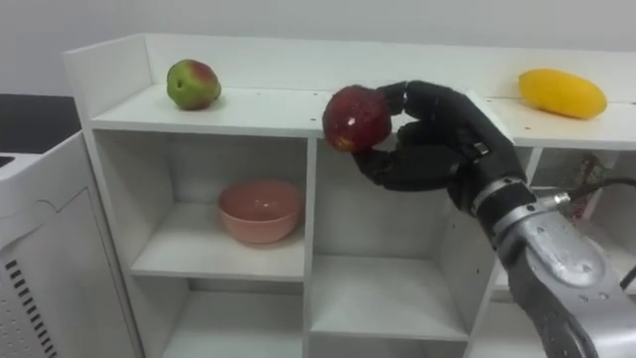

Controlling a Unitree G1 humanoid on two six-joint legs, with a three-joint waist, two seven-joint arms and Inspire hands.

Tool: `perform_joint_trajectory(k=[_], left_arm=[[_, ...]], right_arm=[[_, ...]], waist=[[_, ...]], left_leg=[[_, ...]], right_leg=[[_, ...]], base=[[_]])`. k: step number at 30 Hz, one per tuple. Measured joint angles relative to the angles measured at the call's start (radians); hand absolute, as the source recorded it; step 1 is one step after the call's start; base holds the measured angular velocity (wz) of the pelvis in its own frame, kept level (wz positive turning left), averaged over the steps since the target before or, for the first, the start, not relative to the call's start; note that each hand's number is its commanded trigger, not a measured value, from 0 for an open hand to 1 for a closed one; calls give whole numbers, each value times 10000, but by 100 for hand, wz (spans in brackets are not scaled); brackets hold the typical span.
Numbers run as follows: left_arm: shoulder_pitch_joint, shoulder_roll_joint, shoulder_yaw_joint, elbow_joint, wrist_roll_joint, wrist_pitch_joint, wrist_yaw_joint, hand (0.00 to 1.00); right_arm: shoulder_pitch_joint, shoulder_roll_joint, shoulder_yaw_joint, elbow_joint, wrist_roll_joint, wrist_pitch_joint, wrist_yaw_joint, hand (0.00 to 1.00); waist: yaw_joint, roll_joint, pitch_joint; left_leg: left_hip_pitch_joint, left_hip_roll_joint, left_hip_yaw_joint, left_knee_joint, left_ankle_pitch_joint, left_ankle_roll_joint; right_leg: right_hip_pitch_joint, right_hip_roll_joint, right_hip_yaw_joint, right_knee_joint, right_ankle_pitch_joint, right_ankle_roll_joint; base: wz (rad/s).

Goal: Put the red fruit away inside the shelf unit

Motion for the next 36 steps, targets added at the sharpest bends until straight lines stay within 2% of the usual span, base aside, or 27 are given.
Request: perform_joint_trajectory(k=[3, 8, 13, 16, 21, 27, 29, 30, 31, 32, 33, 36], left_arm=[[288, -50, -8, -9, -6, -140, 220, 0], [786, -136, -61, -11, -44, -240, 675, 0], [955, -357, -64, 0, -47, -314, 904, 0], [1063, -408, -157, 7, -385, -509, 1110, 0], [1374, -435, -379, 185, -1170, -610, 1563, 0], [1291, -675, -841, 623, -1207, -690, 1968, 0], [1163, -731, -899, 1057, -1398, -808, 2016, 0], [1067, -732, -902, 1330, -1623, -833, 2024, 0], [1024, -732, -904, 1497, -1828, -844, 2052, 0], [991, -734, -910, 1590, -1943, -865, 2087, 0], [958, -735, -923, 1653, -2192, -891, 2192, 0], [758, -738, -955, 2128, -2783, -1071, 2419, 0]], right_arm=[[379, 0, -2, -300, 133, -19, -55, 100], [1227, 43, -6, -286, 286, -21, -288, 100], [1880, 914, -2, -241, 444, -23, -228, 100], [2225, 1151, 29, 10, 1059, -26, -157, 100], [2934, 1308, 212, 452, 1450, -31, -144, 100], [2919, 1720, 270, 2044, 1554, -154, -177, 100], [2839, 1975, 269, 2698, 1549, -189, -264, 100], [2817, 2137, 269, 3024, 1554, -262, -308, 100], [2708, 2230, 269, 3488, 1571, -331, -290, 100], [2606, 2268, 267, 3811, 1607, -382, -294, 100], [2393, 2323, 261, 4396, 1633, -459, -406, 100], [2027, 2389, 263, 5387, 1598, -581, -573, 100]], waist=[[-29, 208, -50], [-222, 205, -51], [-214, 116, -40], [-200, 101, -31], [-177, 127, -16], [-196, 145, -1], [-172, 163, 18], [-170, 165, 62], [-190, 181, 151], [-198, 186, 177], [-190, 187, 255], [-142, 181, 306]], left_leg=[[52, 5, 11, -47, 0, 0], [61, 17, 113, -54, 2, -3], [30, 54, 282, -70, 2, -3], [32, 63, 313, -78, 2, -3], [-138, 61, 321, -58, 2, -3], [-1003, 40, 227, 278, 16, 14], [-1221, 36, 220, 381, 20, 20], [-1419, 33, 218, 467, 26, 28], [-1607, 19, 226, 578, 29, 34], [-1729, 5, 225, 640, 31, 39], [-1969, -7, 274, 721, 57, 82], [-2755, -61, 442, 932, 164, 183]], right_leg=[[4, 19, 62, 9, 1, 1], [-15, 34, 110, 7, 2, -2], [-133, 78, 231, 19, 34, -27], [-153, 84, 245, 15, 51, -32], [-313, 76, 241, 51, 58, -36], [-1108, -3, 143, 383, 67, -52], [-1404, -85, 115, 569, 66, -53], [-1636, -104, 115, 692, 65, -54], [-1825, -104, 119, 795, 64, -54], [-1957, -123, 120, 863, 64, -54], [-2253, -189, 128, 1045, 62, -55], [-3249, -388, 115, 1640, 48, -67]], base=[[-3], [-3], [-10], [-4], [0], [2], [-2], [-7], [-6], [-4], [0], [-9]])
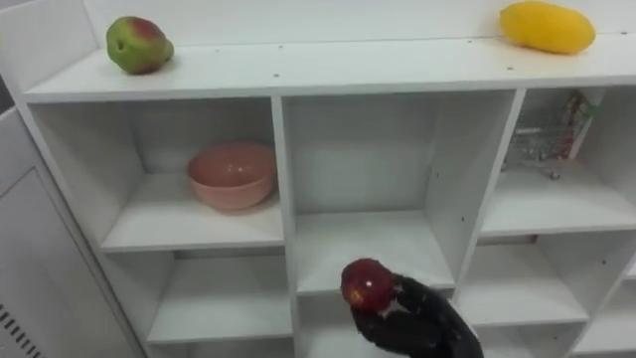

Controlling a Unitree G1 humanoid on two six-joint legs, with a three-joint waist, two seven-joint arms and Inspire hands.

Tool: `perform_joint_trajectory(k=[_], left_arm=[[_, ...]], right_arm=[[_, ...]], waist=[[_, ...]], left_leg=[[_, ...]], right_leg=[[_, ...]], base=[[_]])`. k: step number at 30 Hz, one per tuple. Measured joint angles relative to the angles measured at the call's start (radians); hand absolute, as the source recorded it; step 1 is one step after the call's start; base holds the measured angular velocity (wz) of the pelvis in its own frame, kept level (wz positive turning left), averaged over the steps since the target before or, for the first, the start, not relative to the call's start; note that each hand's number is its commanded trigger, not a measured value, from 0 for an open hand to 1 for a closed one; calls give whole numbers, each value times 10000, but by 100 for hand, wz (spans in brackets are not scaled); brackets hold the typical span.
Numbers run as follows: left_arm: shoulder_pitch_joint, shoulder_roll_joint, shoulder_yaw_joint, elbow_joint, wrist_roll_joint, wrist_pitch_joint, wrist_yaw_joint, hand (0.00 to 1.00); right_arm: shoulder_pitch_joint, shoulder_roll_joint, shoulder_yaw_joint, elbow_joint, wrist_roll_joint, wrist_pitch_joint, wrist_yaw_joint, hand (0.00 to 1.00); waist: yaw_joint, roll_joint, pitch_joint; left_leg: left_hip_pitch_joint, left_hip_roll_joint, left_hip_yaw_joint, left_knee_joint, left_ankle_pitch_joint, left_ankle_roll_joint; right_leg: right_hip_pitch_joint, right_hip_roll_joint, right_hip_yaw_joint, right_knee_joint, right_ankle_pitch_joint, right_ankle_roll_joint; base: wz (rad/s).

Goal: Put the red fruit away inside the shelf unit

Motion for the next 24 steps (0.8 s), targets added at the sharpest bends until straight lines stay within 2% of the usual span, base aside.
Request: perform_joint_trajectory(k=[3, 5, 7, 10, 13, 17, 22, 24], left_arm=[[-246, 1, -258, 499, -350, -46, 39, 0], [-442, -2, -559, 734, -690, -81, 156, 0], [-748, 2, -768, 1004, -1229, -138, 372, 0], [-988, 7, -1039, 1043, -1932, -189, 514, 0], [-1075, 3, -1096, 1036, -2317, -263, 693, 0], [-1043, 30, -1141, 1050, -2325, -357, 873, 0], [-1035, 55, -1307, 1188, -2239, -257, 894, 0], [-1043, 108, -1661, 1216, -2231, -153, 922, 0]], right_arm=[[-318, 19, 16, 773, 66, -57, -87, 100], [-583, 41, 32, 1301, 223, -134, -166, 100], [-980, 38, 29, 1938, 271, -270, -186, 100], [-1181, 37, 26, 2362, 638, -346, -408, 100], [-1613, 33, 42, 2973, 791, -370, -494, 100], [-1972, -23, 38, 3155, 814, -421, -596, 100], [-2559, -217, -80, 3597, 2017, -453, -784, 100], [-2768, -287, -50, 3717, 2249, -456, -831, 100]], waist=[[37, -17, 37], [48, -54, 102], [138, -119, 248], [327, -202, 294], [494, -253, 311], [543, -341, 342], [552, -381, 345], [622, -400, 351]], left_leg=[[-853, -102, 42, 432, 40, 70], [-1247, -158, 51, 665, 61, 106], [-1864, -186, 35, 1051, 34, 142], [-2683, -207, 30, 1486, 23, 147], [-3364, -318, 20, 1815, 25, 147], [-4186, -365, -59, 2225, 35, 138], [-5435, -277, -175, 3200, -47, 68], [-5801, -206, -198, 3593, -165, 41]], right_leg=[[-899, -259, -101, 526, -24, -29], [-1316, -306, -95, 797, -40, -45], [-1896, -418, -84, 1205, -94, -93], [-2714, -493, -38, 1649, -140, -143], [-3492, -626, 26, 2172, -216, -200], [-4310, -769, 1, 2711, -323, -279], [-5228, -771, -238, 3278, -446, -419], [-5523, -761, -285, 3560, -516, -475]], base=[[-2], [6], [6], [13], [8], [12], [15], [3]])
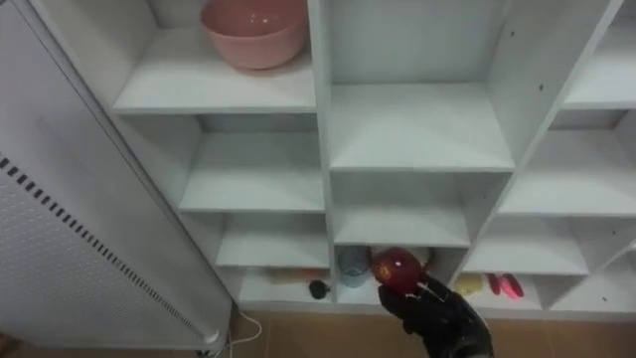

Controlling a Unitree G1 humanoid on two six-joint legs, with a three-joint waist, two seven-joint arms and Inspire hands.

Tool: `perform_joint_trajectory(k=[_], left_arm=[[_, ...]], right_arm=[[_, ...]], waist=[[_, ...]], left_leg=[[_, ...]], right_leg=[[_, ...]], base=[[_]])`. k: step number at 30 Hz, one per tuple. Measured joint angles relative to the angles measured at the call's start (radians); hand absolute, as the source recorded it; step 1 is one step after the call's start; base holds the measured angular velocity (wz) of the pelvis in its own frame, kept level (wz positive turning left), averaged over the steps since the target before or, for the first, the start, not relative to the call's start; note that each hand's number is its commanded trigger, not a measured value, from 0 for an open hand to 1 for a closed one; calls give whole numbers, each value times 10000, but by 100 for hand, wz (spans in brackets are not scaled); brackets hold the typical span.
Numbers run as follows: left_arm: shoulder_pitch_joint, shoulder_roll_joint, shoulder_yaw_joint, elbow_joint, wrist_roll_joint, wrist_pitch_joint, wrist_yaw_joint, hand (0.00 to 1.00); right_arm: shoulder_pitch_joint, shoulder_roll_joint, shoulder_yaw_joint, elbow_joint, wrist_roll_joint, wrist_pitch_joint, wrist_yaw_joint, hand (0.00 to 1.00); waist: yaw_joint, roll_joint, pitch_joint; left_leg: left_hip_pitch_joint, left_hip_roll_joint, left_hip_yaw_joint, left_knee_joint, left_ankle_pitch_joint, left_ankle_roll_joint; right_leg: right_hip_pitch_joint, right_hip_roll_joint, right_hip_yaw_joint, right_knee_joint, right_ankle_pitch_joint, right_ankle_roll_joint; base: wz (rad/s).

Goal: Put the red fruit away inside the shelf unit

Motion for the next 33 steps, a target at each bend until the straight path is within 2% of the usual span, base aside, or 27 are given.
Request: perform_joint_trajectory(k=[2, 4, 6, 12, 17, 22, 23, 24, 33], left_arm=[[-13, -7, -300, 5, 8, 32, 129, 0], [-30, 1, -571, 7, 5, 72, 211, 0], [-37, -5, -588, 6, 9, 123, 247, 0], [-152, -2, -937, 6, 8, 221, 464, 0], [-277, 49, -936, -1, 10, 218, 579, 0], [-304, 53, -956, -63, 6, 218, 653, 0], [-305, 53, -960, -64, 6, 218, 671, 0], [-314, 49, -965, -72, 6, 215, 755, 0], [-307, 59, -957, -63, 12, 210, 864, 0]], right_arm=[[-321, -93, 0, 265, 97, 0, -65, 100], [-734, -233, -3, 476, 606, 0, -139, 100], [-1214, -315, -5, 841, 1042, 0, -281, 100], [-2256, -1022, -54, 1187, 2046, -103, -971, 100], [-2708, -1395, -144, 1186, 2736, -202, -1595, 100], [-3033, -1674, -128, 1184, 3304, -331, -2051, 100], [-3118, -1723, -128, 1184, 3471, -345, -2166, 30], [-3210, -1761, -129, 1186, 3689, -371, -2282, 0], [-4069, -1778, -150, 1189, 4419, -548, -3168, 0]], waist=[[127, -25, 4], [184, -52, 16], [196, -126, 61], [393, -158, 79], [413, -158, 79], [441, -182, 85], [427, -199, 81], [403, -246, 99], [424, -332, 82]], left_leg=[[-365, 46, -4, 381, -105, -11], [-800, 33, -18, 641, -180, -25], [-1034, 30, -12, 766, -180, -33], [-1942, 21, -66, 1311, -193, -70], [-2439, 36, -355, 1765, -299, -133], [-2941, 16, -337, 2305, -468, -94], [-3040, -11, -327, 2398, -489, -92], [-3104, -64, -316, 2432, -489, -93], [-3342, -60, -401, 2495, -494, -85]], right_leg=[[-344, -14, -2, 317, -82, -57], [-774, -156, -8, 683, -206, -95], [-1053, -235, -3, 926, -275, -132], [-1874, -389, -198, 1434, -378, -277], [-2119, -438, -481, 1704, -489, -376], [-2594, -586, -485, 2283, -709, -387], [-2705, -651, -489, 2412, -765, -403], [-2798, -737, -491, 2517, -805, -428], [-2953, -711, -569, 2484, -776, -422]], base=[[2], [15], [15], [8], [11], [6], [6], [6], [1]])
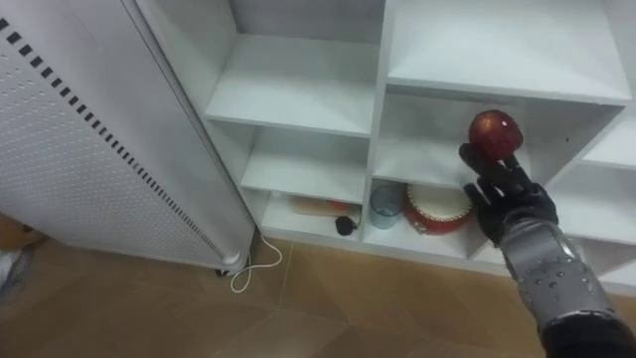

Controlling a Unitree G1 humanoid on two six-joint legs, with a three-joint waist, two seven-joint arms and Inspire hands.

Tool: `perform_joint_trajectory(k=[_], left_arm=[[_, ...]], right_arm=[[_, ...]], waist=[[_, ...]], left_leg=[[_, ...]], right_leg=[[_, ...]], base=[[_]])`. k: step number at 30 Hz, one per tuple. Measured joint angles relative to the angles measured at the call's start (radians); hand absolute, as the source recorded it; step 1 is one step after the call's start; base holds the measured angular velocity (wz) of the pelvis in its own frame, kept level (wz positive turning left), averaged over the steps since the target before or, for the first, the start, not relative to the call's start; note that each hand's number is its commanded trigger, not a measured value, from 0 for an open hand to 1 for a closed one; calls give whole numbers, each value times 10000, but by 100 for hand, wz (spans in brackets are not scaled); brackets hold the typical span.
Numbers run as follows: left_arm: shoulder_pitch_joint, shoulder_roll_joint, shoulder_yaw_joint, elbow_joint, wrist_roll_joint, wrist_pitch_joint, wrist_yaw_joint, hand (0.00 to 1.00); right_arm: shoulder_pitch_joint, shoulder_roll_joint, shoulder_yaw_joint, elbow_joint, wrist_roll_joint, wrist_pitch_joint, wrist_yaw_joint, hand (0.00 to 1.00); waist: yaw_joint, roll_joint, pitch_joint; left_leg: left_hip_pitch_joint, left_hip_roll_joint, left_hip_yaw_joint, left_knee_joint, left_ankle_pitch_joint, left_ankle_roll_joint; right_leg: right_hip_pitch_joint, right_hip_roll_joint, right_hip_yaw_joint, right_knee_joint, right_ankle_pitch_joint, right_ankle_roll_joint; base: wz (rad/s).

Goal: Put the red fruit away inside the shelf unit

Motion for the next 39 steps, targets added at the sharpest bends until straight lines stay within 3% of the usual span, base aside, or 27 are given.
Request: perform_joint_trajectory(k=[8, 14, 26, 35, 39], left_arm=[[-17, 92, -91, -15, 3, -14, 409, 0], [11, 258, -85, -10, 166, -9, 553, 0], [566, 354, -86, -598, 413, 80, 516, 0], [683, 370, -112, -612, 481, 82, -127, 0], [695, 431, -135, -530, 486, 79, -513, 0]], right_arm=[[-65, -30, 11, -110, 49, -94, -895, 0], [-81, -310, 14, -153, 111, -192, -1301, 0], [-83, -350, 21, 154, 146, -185, -1376, 0], [488, -358, 102, 1550, 445, -187, -78, 0], [1491, -356, 130, 1834, 537, -186, 953, 0]], waist=[[-66, -141, -12], [-58, -286, -32], [-5, -287, -30], [309, -162, 15], [404, 37, 11]], left_leg=[[-10, 46, 6, 158, -57, 7], [8, 110, 13, 249, -73, 25], [533, 95, -74, 236, -112, 11], [1920, 135, -155, -534, -102, -58], [3029, 124, -166, -1210, -47, 4]], right_leg=[[20, 66, 34, 6, -10, 24], [80, 176, 45, 8, 8, 36], [635, 180, 37, -34, -8, 97], [2123, 307, -225, -932, 89, 244], [3243, 468, -229, -1629, 184, 334]], base=[[-5], [-1], [0], [-2], [5]])
